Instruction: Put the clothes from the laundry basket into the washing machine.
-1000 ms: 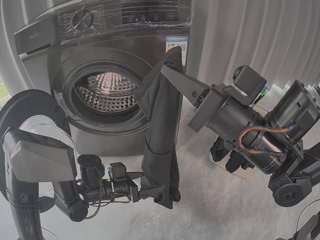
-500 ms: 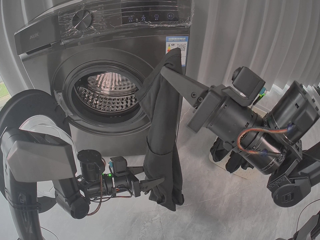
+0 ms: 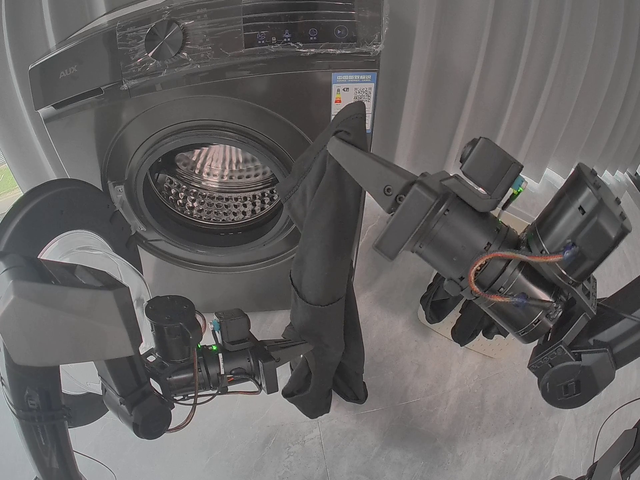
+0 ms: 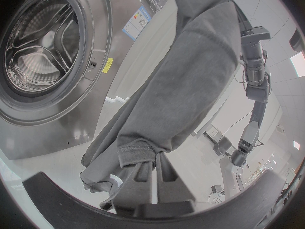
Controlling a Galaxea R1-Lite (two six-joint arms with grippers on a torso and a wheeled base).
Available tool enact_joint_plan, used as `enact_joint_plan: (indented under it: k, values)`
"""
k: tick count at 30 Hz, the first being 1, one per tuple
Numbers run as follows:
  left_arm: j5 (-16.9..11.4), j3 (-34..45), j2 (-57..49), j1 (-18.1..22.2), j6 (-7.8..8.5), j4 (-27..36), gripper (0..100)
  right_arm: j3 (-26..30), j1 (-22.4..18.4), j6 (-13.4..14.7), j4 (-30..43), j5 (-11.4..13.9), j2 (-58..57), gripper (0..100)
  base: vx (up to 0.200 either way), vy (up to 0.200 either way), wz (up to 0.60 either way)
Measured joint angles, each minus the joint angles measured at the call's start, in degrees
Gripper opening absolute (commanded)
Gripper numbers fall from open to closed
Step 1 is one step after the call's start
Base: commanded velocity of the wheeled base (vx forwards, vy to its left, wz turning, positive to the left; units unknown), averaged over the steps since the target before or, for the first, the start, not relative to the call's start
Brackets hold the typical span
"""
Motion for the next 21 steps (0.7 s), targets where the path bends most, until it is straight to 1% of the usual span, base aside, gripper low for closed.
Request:
enact_joint_plan:
  k: [6,14,15,21]
  values:
    - [0.0,3.0,-4.0,-0.2,0.13,0.0,0,0.0,-0.8,0.0,-1.0,0.1,0.2,0,0.000,0.000,0.00]
    - [0.0,5.6,-7.5,-0.6,1.07,0.0,0,0.1,-2.5,0.0,-1.4,0.1,0.2,0,0.000,0.000,0.00]
    - [0.0,5.9,-7.8,-0.7,1.07,0.0,0,0.1,-2.8,0.0,-1.4,0.1,0.2,100,0.000,0.000,0.00]
    - [0.0,7.5,-10.3,-0.9,1.07,0.0,0,1.3,-3.6,-0.1,-1.2,0.3,0.2,100,0.000,0.000,0.00]
